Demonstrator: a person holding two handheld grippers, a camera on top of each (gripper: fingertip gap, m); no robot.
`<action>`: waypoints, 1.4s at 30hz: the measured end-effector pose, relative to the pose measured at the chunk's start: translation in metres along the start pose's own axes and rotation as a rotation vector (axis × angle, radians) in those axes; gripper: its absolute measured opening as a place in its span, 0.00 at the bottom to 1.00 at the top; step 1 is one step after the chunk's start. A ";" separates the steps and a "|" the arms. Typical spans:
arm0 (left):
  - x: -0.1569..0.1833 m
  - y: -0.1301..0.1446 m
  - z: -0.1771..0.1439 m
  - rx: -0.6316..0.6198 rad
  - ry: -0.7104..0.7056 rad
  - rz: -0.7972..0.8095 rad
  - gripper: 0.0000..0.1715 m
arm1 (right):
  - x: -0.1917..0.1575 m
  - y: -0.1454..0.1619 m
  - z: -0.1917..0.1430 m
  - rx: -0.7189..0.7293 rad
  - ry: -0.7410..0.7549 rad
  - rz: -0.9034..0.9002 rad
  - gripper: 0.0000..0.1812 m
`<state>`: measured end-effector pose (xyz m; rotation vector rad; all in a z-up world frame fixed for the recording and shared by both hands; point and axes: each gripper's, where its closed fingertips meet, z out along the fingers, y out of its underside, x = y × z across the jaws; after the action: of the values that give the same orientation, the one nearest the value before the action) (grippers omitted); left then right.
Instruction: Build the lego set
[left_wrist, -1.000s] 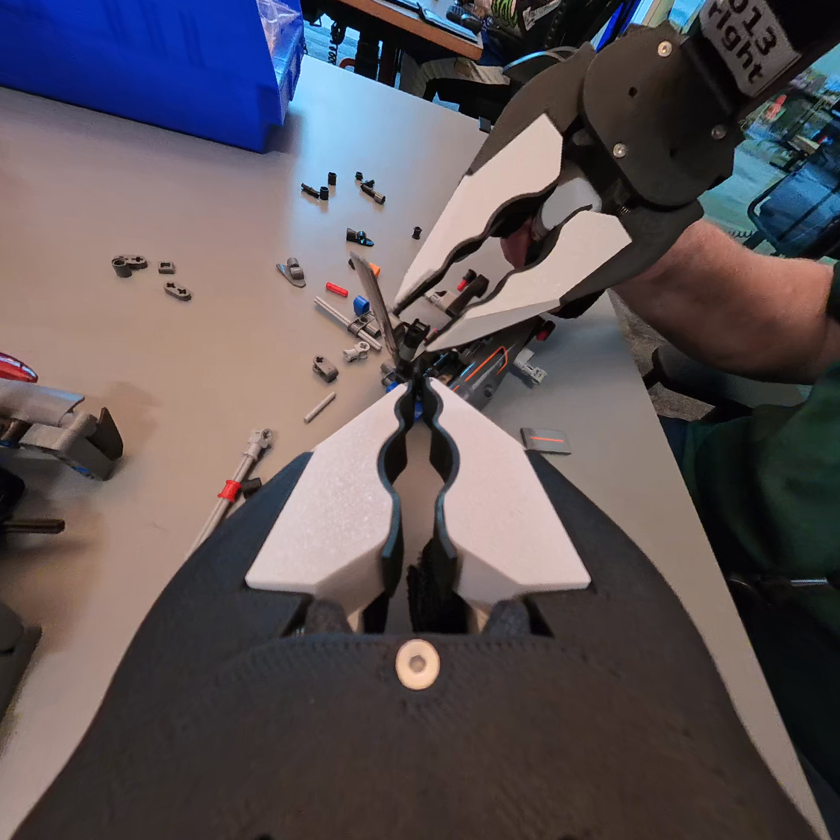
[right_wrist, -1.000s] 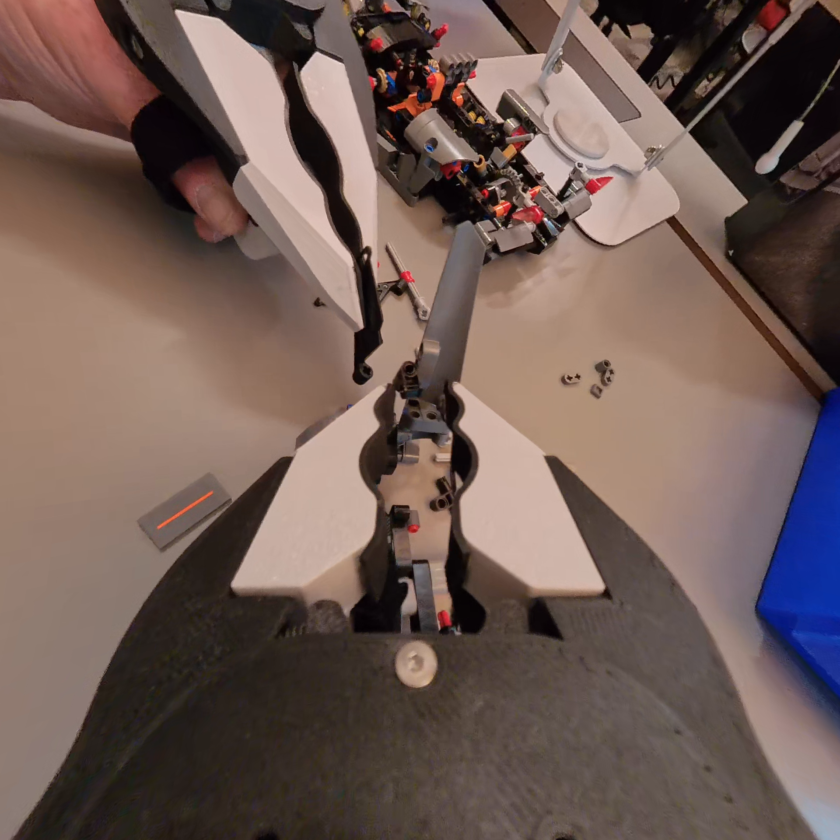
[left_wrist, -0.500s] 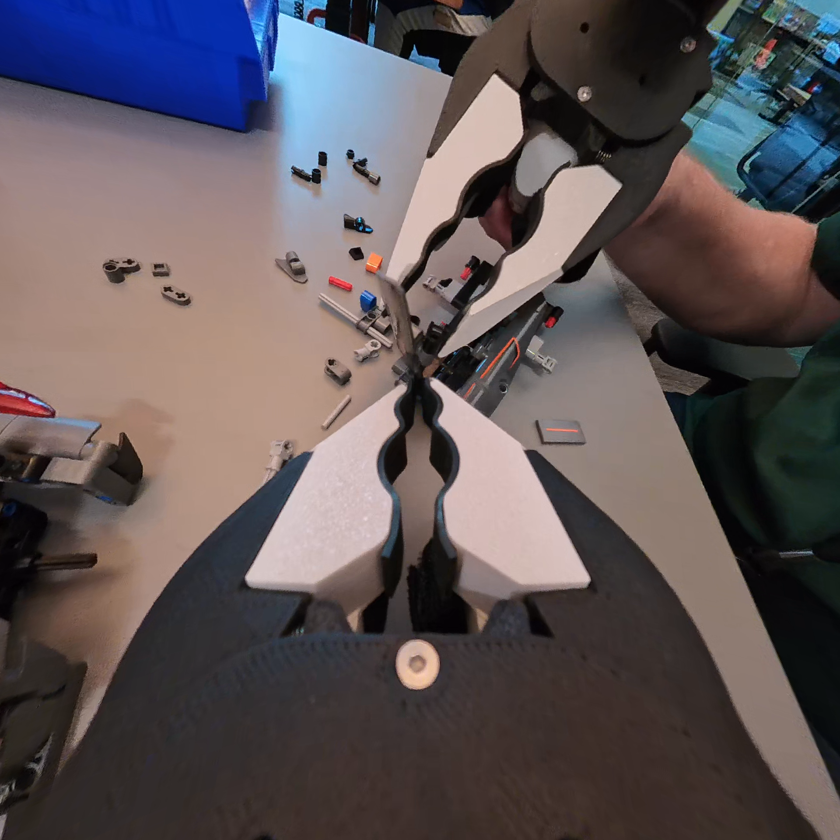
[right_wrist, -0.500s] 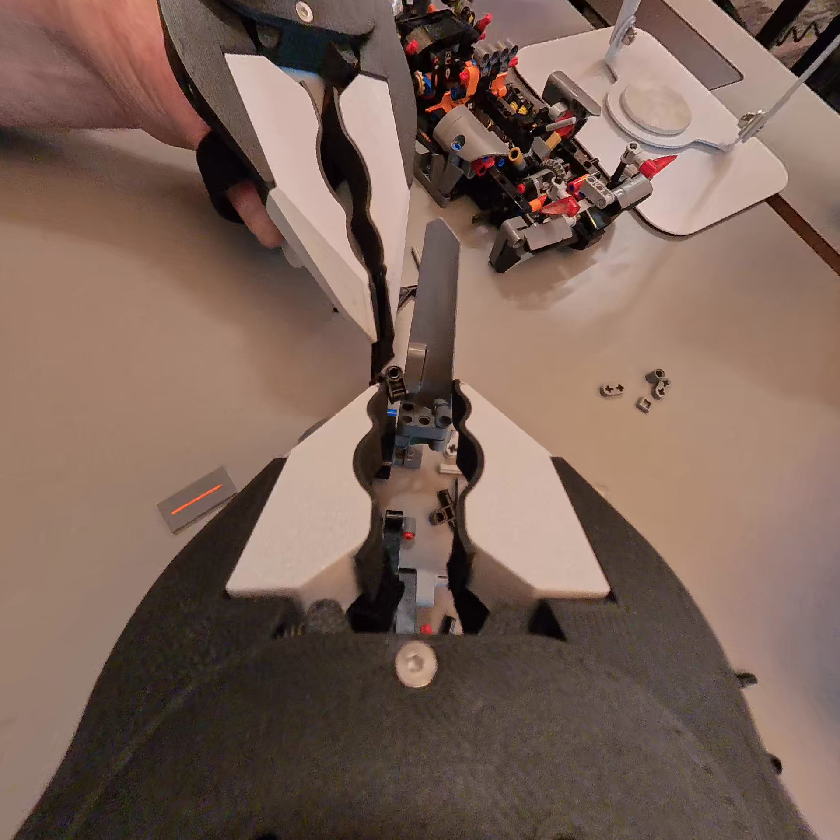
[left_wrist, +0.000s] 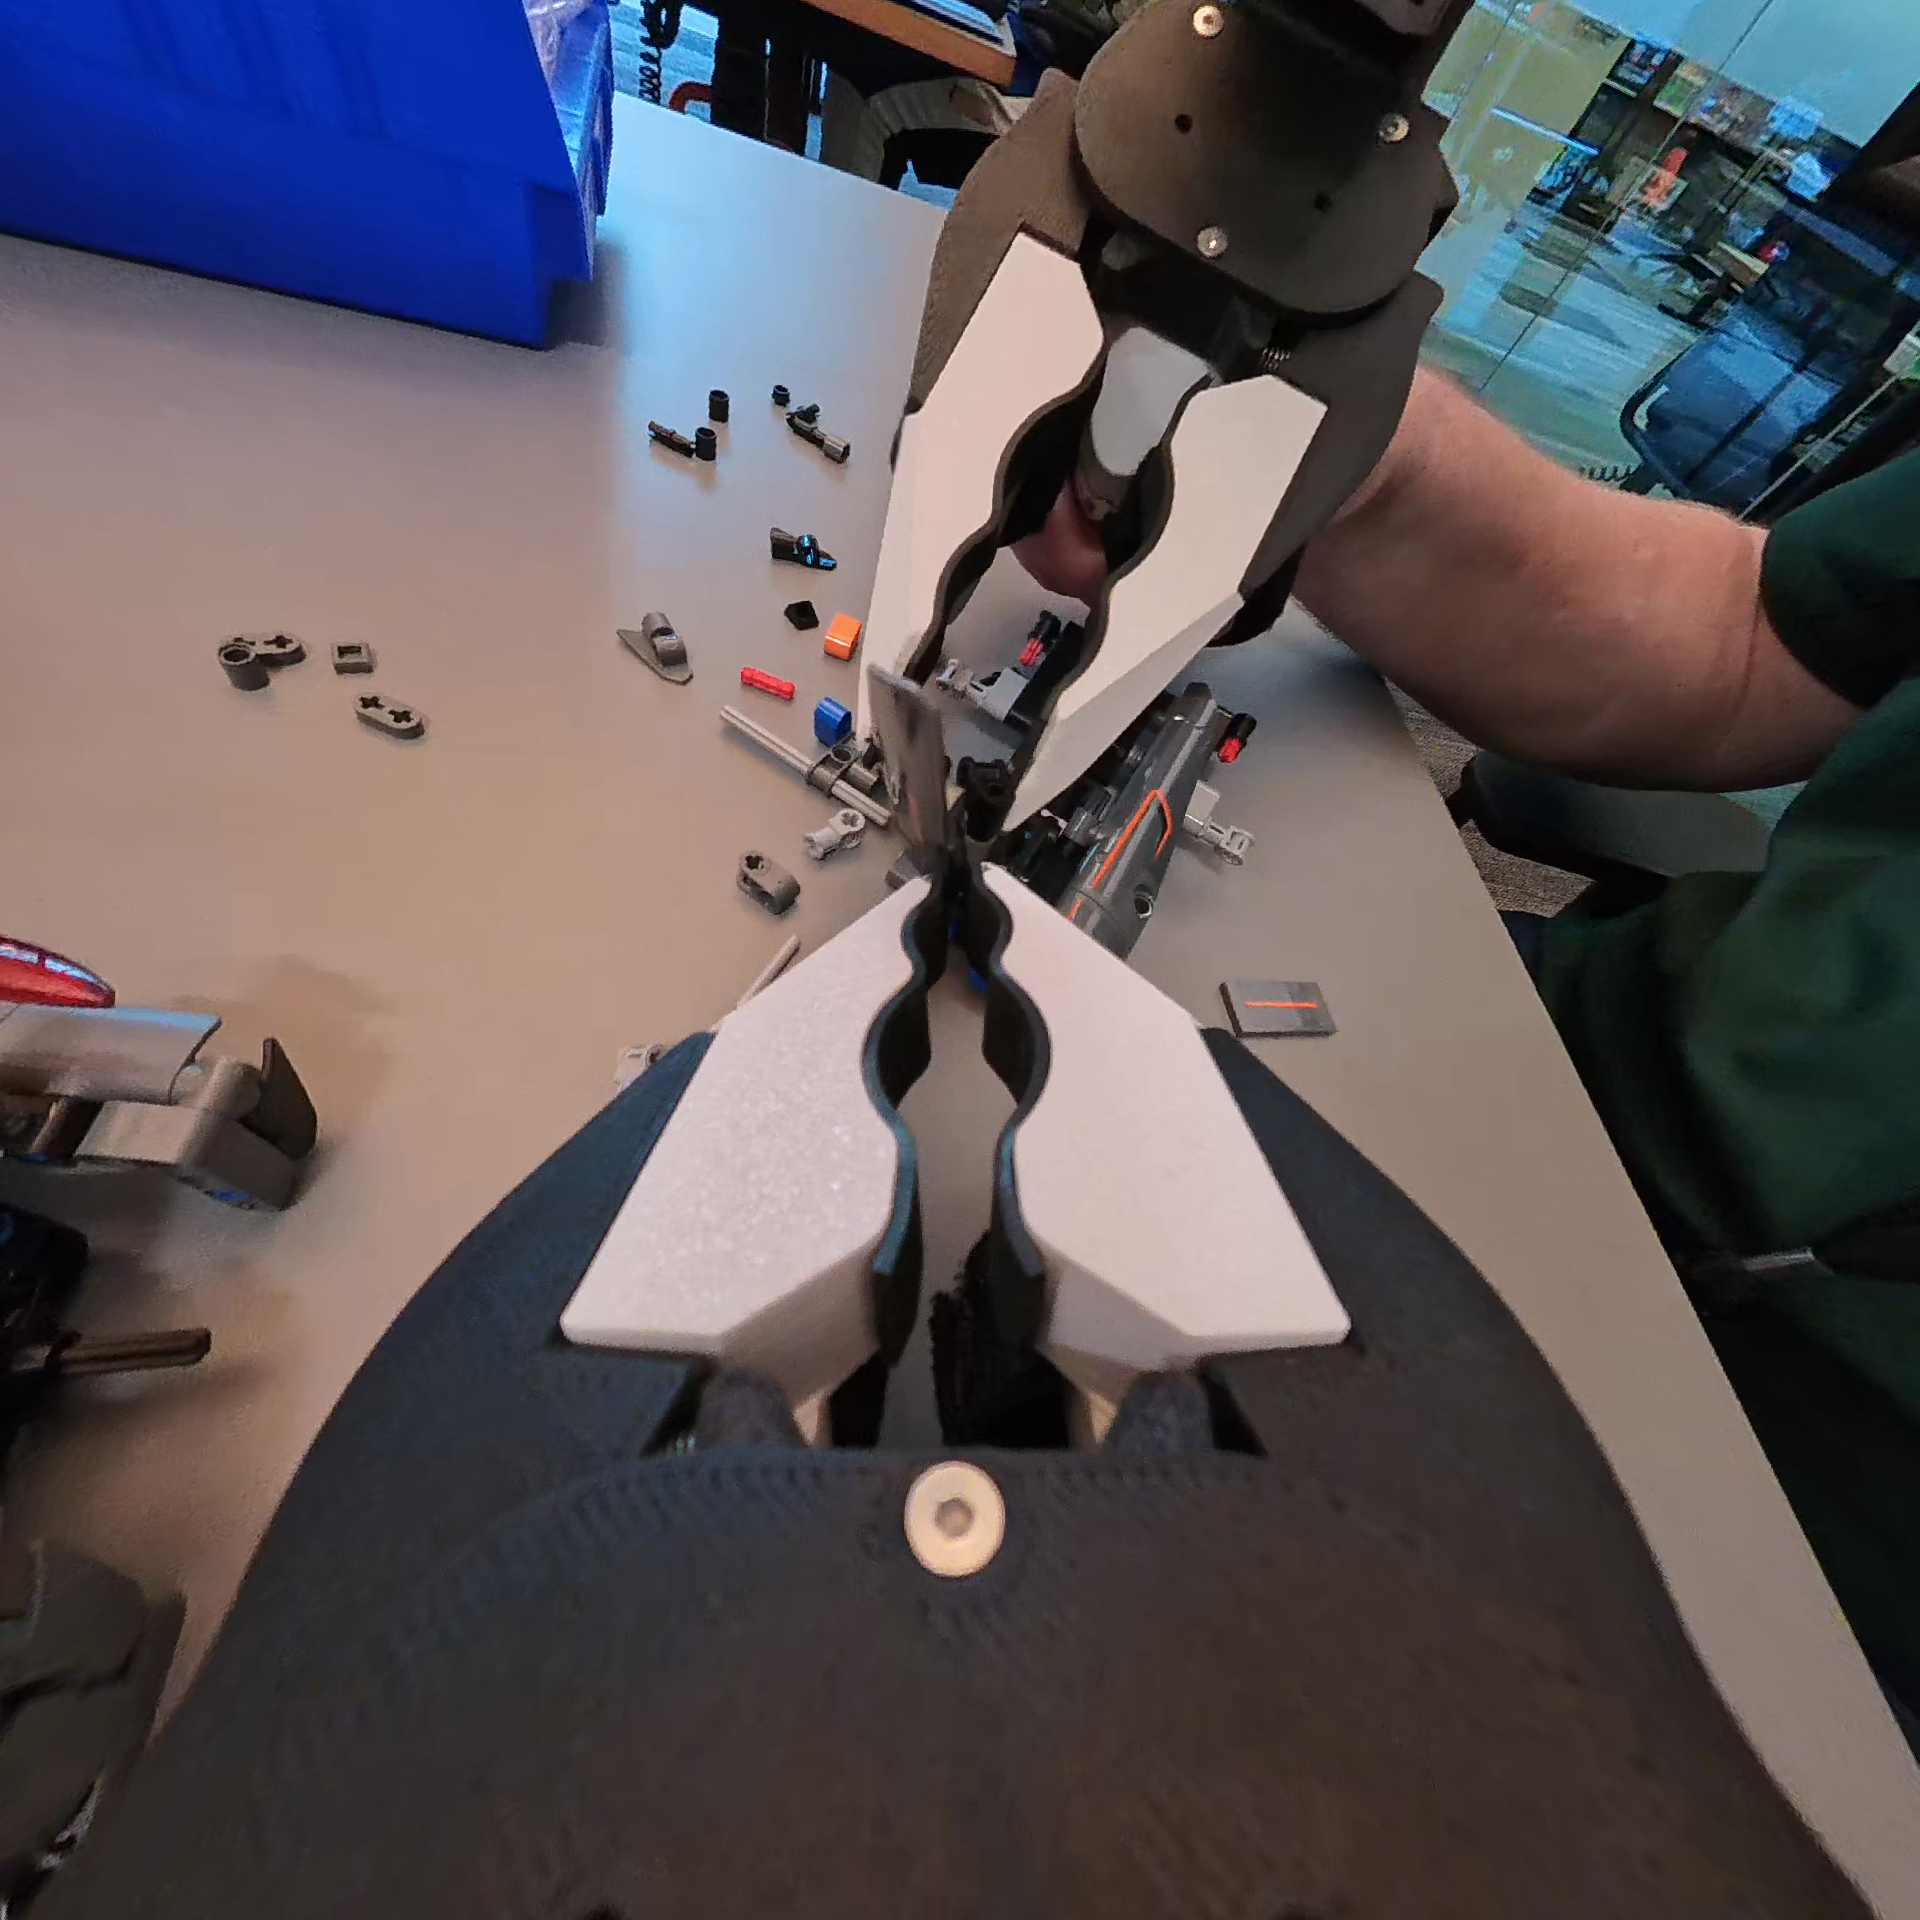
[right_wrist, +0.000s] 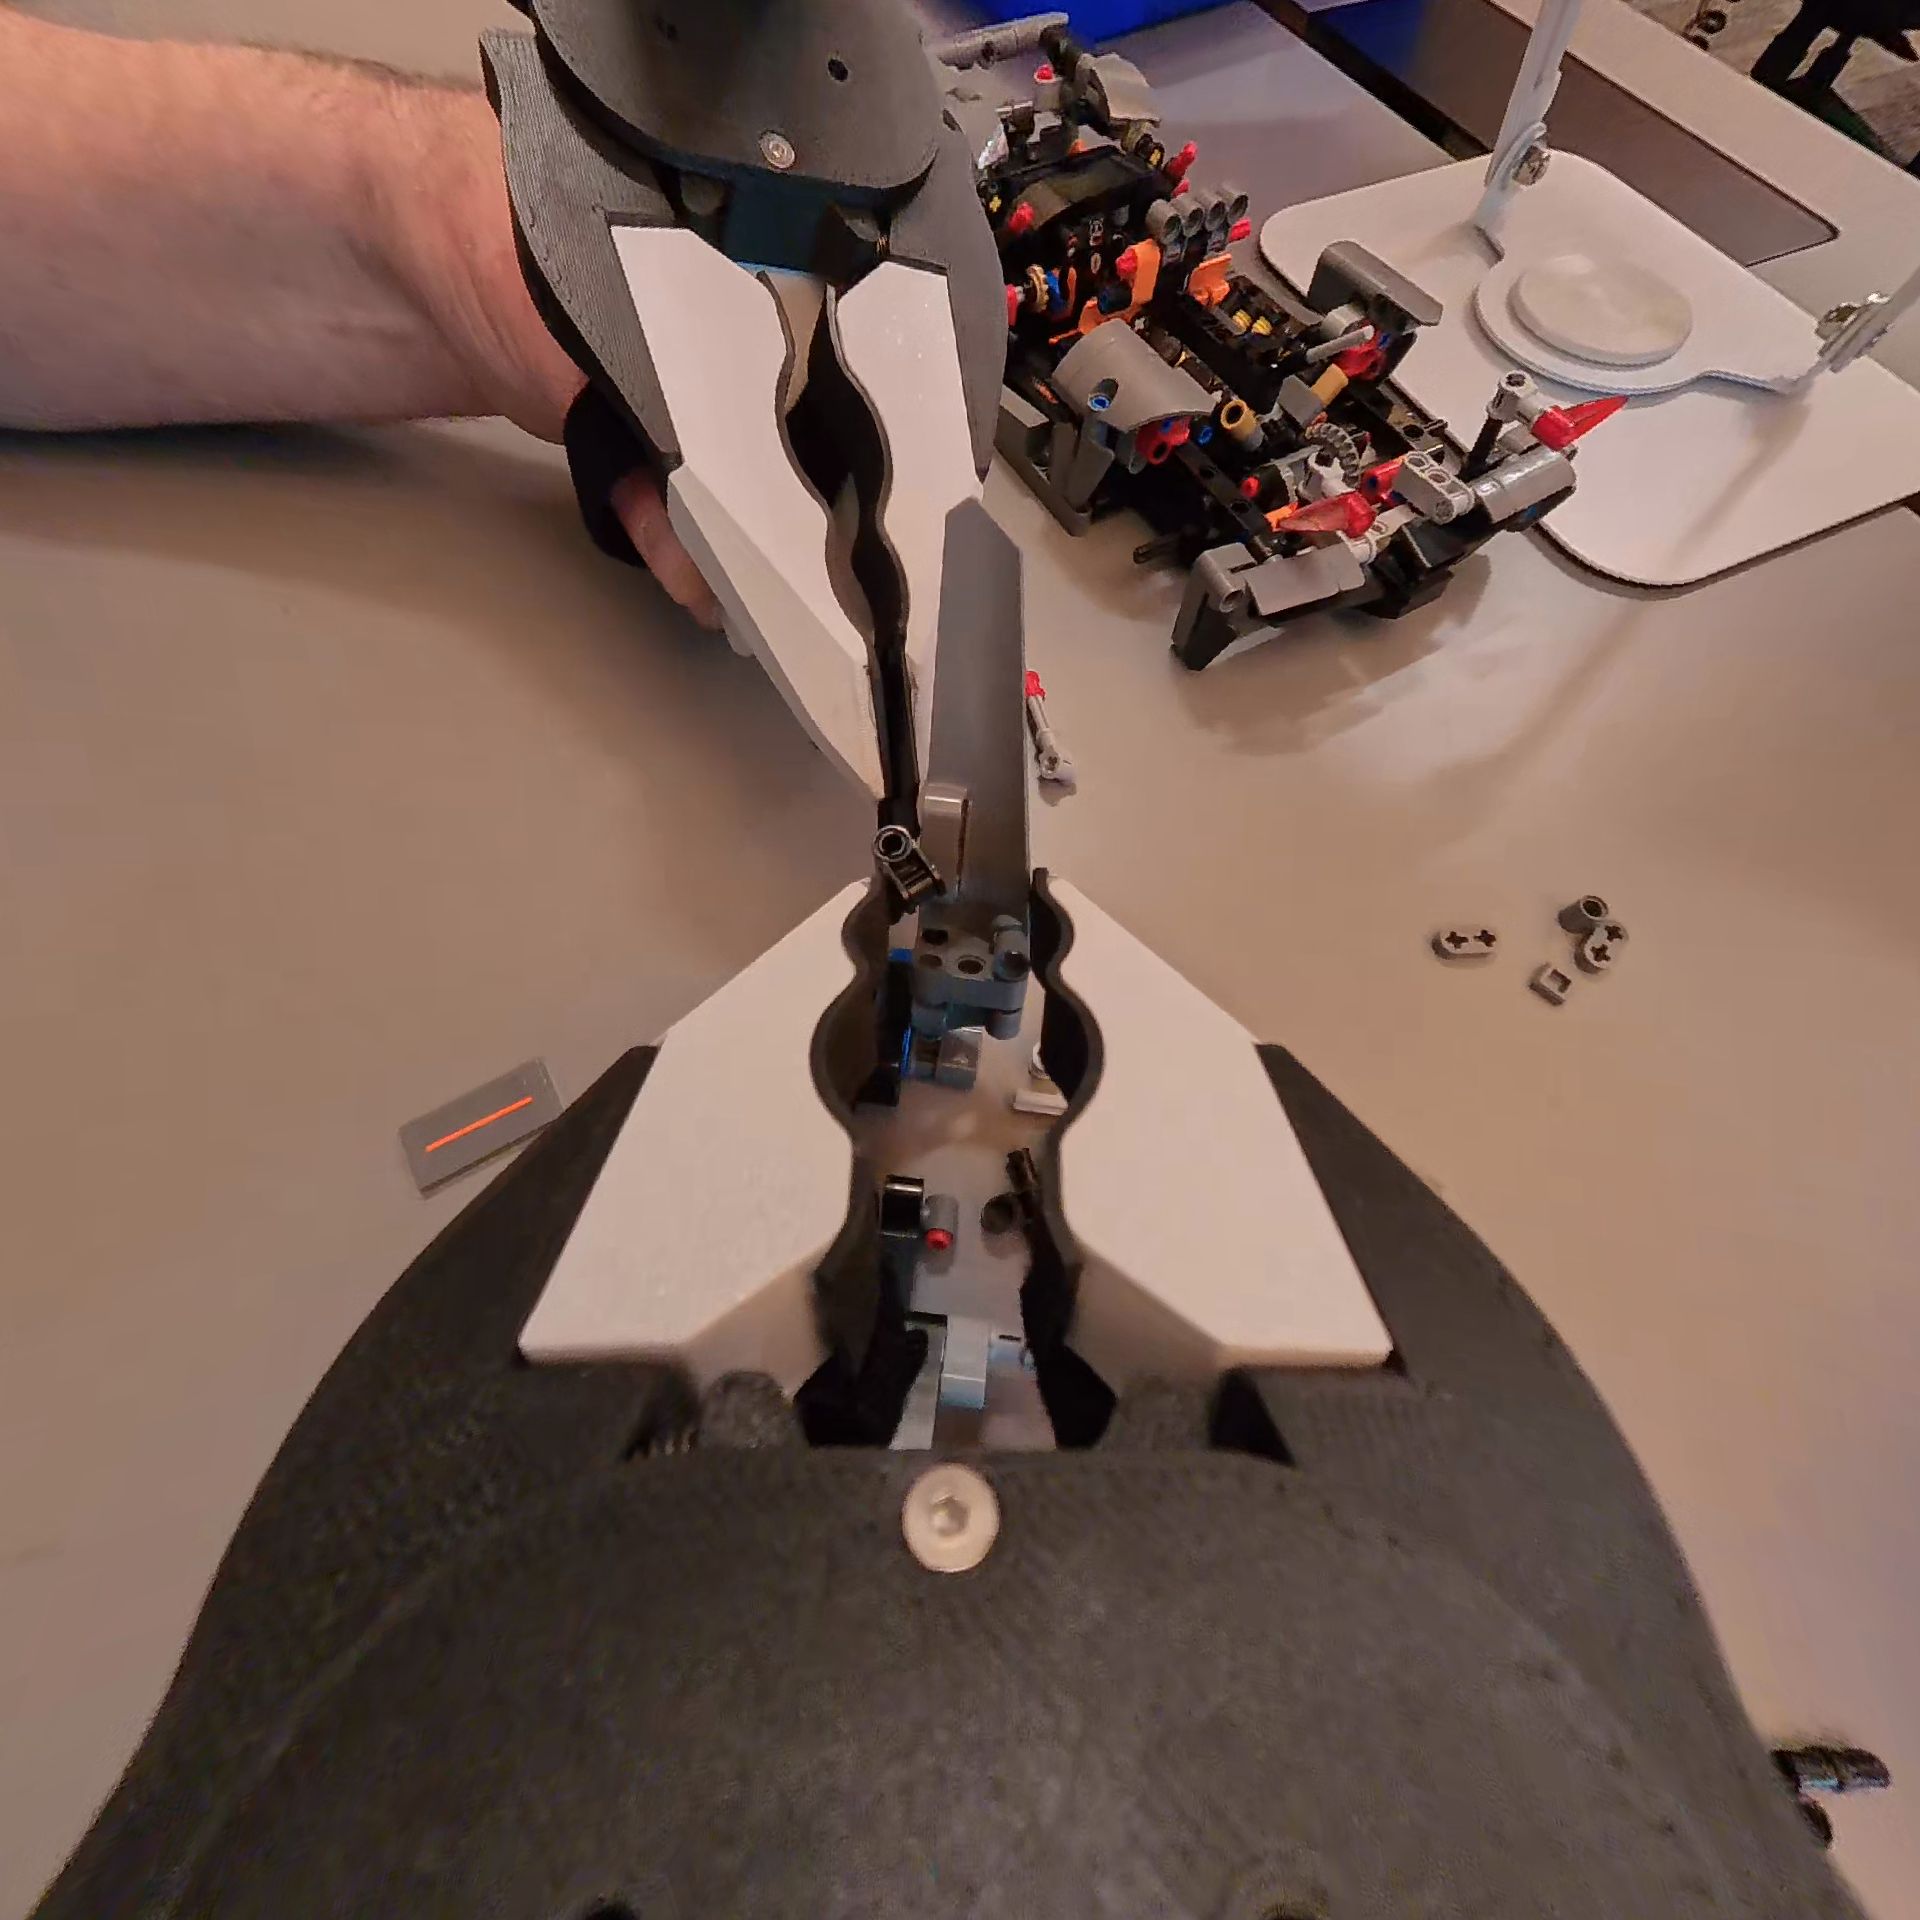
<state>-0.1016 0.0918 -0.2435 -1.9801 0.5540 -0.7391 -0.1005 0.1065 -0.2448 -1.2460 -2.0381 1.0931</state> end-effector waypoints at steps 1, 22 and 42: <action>0.000 0.000 0.000 0.000 0.000 0.001 0.00 | 0.000 0.001 0.000 -0.004 -0.003 0.001 0.14; 0.001 -0.002 -0.001 0.014 -0.006 0.014 0.00 | -0.011 -0.002 0.000 -0.029 0.065 -0.079 0.03; -0.003 -0.005 -0.004 0.038 -0.016 -0.008 0.00 | -0.009 -0.008 -0.005 -0.010 0.109 -0.040 0.13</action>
<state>-0.1058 0.0940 -0.2387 -1.9518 0.5194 -0.7333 -0.0961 0.0981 -0.2351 -1.2369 -1.9804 0.9771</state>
